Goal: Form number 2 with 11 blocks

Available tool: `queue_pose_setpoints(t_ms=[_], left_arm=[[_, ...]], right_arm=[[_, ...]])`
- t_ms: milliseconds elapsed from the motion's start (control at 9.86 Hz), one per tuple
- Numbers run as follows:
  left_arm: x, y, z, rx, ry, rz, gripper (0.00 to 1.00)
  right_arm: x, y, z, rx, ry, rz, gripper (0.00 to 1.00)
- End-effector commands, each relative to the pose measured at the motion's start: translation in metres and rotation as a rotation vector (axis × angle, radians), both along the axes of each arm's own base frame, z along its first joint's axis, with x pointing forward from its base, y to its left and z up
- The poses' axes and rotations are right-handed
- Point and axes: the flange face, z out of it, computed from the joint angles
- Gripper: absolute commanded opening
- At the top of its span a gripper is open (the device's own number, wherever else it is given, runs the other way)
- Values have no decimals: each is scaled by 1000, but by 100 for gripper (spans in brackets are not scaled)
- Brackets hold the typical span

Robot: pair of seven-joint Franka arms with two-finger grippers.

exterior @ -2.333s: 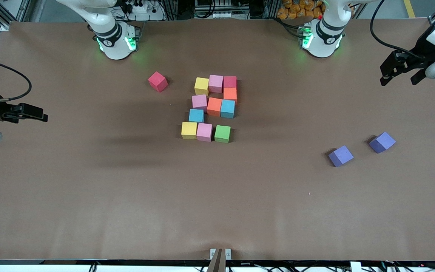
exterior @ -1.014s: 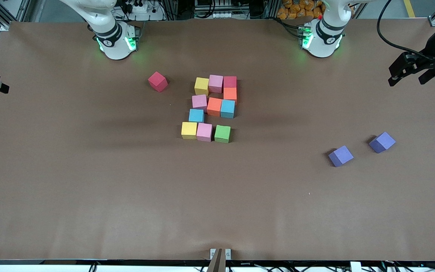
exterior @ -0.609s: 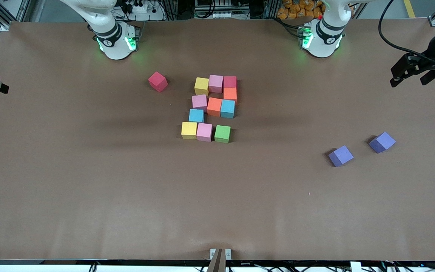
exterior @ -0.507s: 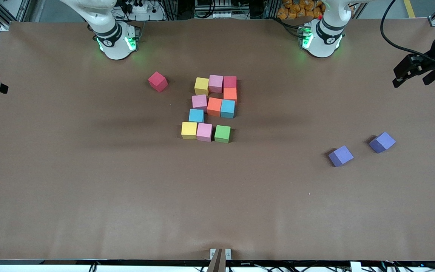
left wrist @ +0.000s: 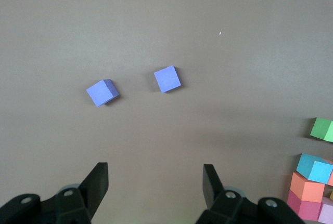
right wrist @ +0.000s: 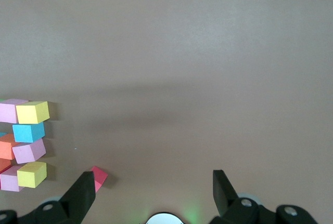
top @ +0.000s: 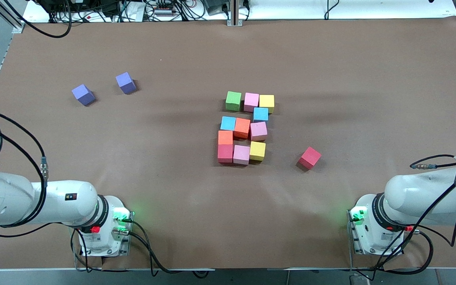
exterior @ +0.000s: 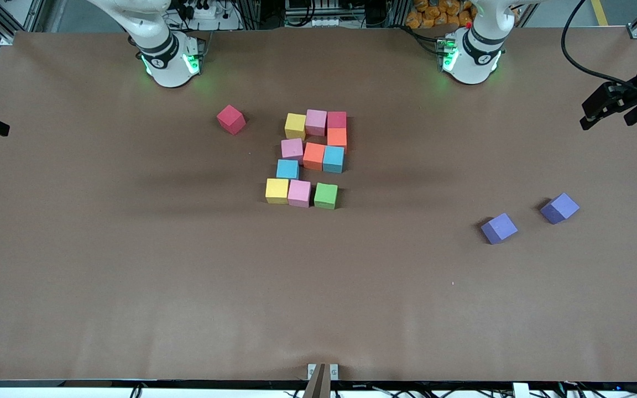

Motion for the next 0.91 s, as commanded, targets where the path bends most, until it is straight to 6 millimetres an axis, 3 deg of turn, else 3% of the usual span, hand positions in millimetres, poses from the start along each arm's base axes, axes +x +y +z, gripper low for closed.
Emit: queue_pose_setpoints(t_ms=[0, 101, 304, 812], left_arm=[[6, 0, -8, -24, 20, 3, 81], [10, -1, -13, -25, 26, 1, 81], [9, 0, -9, -22, 17, 3, 81], [10, 2, -10, -12, 19, 5, 81]], right_arm=[[-10, 8, 13, -16, -7, -3, 100], [-21, 9, 24, -20, -24, 0, 100], [-31, 10, 22, -22, -16, 3, 100], [-32, 11, 23, -26, -29, 1, 100]])
